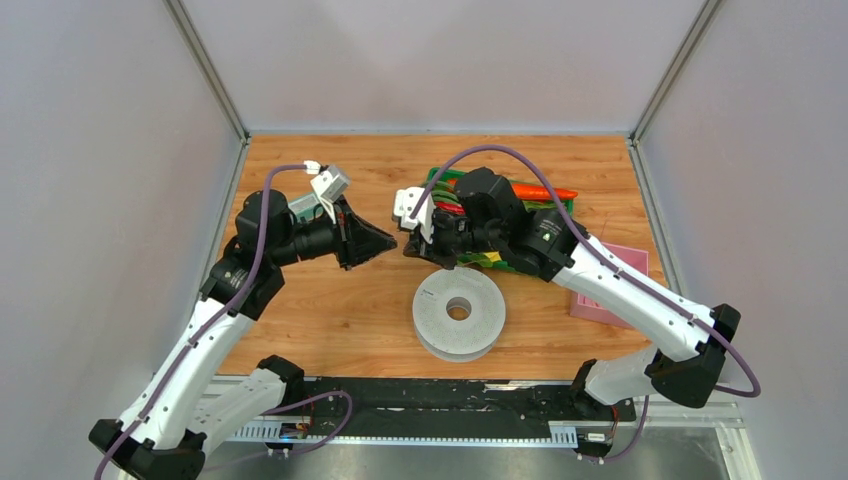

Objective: Wrap the cables

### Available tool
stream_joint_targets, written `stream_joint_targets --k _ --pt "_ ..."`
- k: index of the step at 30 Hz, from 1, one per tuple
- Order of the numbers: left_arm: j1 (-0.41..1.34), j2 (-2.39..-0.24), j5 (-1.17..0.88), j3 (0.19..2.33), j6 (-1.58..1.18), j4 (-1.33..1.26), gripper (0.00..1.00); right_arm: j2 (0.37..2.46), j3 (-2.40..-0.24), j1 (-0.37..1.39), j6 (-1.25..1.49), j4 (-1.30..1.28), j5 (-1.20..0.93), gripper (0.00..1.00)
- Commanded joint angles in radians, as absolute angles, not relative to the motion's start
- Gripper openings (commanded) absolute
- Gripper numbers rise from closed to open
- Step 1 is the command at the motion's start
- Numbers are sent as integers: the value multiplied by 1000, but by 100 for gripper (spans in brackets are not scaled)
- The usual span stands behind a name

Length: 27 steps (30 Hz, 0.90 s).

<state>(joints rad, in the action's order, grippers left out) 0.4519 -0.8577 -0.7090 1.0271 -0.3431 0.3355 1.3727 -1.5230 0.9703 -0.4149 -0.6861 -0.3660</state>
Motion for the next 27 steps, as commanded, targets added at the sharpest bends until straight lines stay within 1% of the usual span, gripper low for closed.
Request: stream_joint_targets --k 1,2,3,4,9,14,17,21,27 --pt "442 -856 -759 1019 -417 311 36 1327 -1525 919 -377 -646 -371 0" --pt "431 -854 -776 1009 -425 317 46 1322 -1528 885 -370 -659 -383 0" --pt "422 -853 -788 1000 -434 330 61 1310 -1529 841 -368 -675 -397 0" --pt "414 -848 -788 977 -451 340 65 1301 -1531 803 -373 -687 -406 0" --pt "405 -841 -816 768 -610 238 66 1243 -1594 514 -400 -722 -431 0" --pt "405 -942 -784 582 -724 59 68 1181 -1631 273 -431 -747 -445 0" --pt "405 -1021 -733 537 -716 -24 69 1135 -1599 190 -477 -742 -425 0" --pt "413 -1184 -765 528 -729 -142 69 1086 -1542 108 -492 -724 -402 0" --pt "486 -1403 -824 554 -738 -311 69 1046 -1476 71 -497 -710 -376 0"
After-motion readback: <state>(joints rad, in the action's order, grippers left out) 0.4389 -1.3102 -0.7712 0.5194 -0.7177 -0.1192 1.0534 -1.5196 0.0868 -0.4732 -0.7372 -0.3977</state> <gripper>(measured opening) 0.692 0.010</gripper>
